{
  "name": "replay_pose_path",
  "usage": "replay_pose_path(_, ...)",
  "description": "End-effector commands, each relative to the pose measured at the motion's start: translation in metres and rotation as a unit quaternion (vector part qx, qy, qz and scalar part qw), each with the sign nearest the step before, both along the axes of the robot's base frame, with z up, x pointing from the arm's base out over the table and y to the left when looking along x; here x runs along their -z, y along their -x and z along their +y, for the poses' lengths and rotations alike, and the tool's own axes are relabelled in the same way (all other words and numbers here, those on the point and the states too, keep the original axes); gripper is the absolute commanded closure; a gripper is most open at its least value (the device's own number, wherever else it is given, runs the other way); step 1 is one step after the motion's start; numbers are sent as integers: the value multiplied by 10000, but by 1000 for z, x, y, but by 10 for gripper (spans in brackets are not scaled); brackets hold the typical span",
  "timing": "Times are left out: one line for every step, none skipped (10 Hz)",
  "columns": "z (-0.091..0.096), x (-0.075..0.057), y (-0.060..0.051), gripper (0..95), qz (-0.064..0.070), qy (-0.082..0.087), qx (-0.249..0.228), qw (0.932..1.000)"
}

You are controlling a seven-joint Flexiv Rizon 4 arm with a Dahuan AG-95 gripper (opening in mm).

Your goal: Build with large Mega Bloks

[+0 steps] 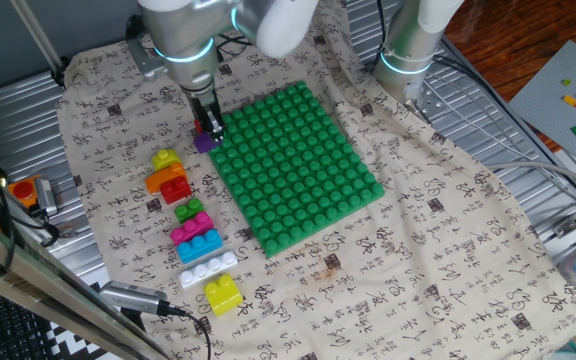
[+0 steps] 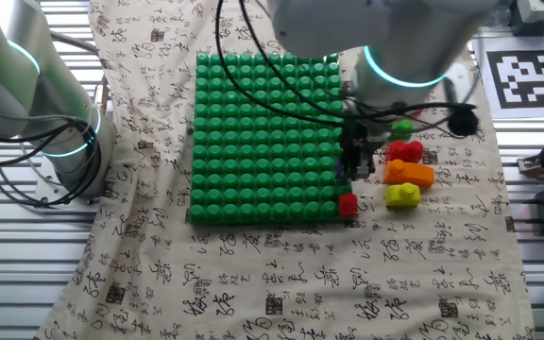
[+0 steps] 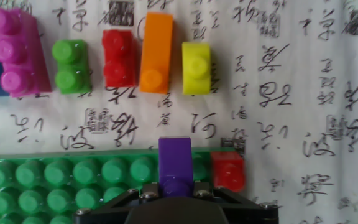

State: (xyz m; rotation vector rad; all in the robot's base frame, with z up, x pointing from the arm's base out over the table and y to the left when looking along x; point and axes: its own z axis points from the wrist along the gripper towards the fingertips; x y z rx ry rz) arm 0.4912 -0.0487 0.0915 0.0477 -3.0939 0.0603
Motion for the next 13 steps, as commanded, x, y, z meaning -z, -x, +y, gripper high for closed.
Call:
replay_pose_path(1,-1,2,950,31,-29,-30,10000)
replay_pose_path(0,0,3,950,23,-29,-43,10000)
replay_pose_path(0,2,5,950,19,-29,-52,10000)
replay_pose_path(0,2,6,950,7,-35,-64,10000)
replay_pose_path(0,4,8,950,-12,-35,-75,10000)
replay_pose_path(0,4,8,950,-32,-35,-79,10000)
replay_pose_path(0,5,9,950,-47,-39,-91,9999)
replay_pose_path(0,6,10,950,-47,-39,-90,9999)
replay_pose_path(-1,6,11,950,-47,-41,-96,9999)
replay_pose_path(-1,7,14,950,-45,-43,-102,9999)
replay_pose_path(-2,8,16,950,-46,-43,-114,9999)
replay_pose_path(-1,10,19,950,-49,-44,-126,9999)
replay_pose_path(-1,11,21,950,-49,-42,-132,9999)
